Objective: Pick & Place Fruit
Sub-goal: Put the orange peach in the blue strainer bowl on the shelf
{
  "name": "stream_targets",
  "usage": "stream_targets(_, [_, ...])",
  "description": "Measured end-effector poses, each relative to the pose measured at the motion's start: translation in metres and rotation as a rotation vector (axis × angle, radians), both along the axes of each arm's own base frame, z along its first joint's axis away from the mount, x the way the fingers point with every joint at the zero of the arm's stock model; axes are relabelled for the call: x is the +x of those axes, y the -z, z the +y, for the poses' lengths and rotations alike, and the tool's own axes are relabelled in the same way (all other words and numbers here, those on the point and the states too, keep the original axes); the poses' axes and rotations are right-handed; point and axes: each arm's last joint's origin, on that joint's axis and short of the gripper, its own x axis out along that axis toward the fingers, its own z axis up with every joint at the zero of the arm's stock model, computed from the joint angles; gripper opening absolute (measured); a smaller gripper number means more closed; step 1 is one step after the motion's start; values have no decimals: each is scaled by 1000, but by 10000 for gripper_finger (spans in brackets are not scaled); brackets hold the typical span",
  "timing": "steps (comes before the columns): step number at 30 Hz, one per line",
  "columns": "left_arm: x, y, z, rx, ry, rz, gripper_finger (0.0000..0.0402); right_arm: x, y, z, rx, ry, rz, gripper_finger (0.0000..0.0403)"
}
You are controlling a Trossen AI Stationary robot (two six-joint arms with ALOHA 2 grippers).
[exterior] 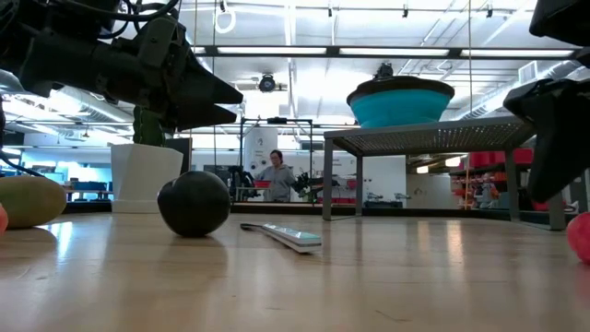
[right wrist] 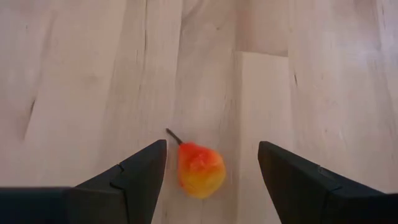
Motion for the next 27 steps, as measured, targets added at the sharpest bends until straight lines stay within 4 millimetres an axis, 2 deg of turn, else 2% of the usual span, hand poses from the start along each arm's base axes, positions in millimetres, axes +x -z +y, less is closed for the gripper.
stream_targets(5, [0, 0, 0, 1, 0, 4, 295, 0, 0, 0, 2, -1, 2, 266])
stream_targets(13, [0, 1, 0, 2, 0, 7, 295, 2, 16, 2, -15, 17, 35, 266])
stream_targets(19, [0, 1, 0, 2, 0, 8, 295, 1, 18, 2, 11, 28, 64, 265])
stream_targets(27, [0, 1, 0, 2, 0, 8, 295, 0, 18, 3, 28, 27, 78, 225])
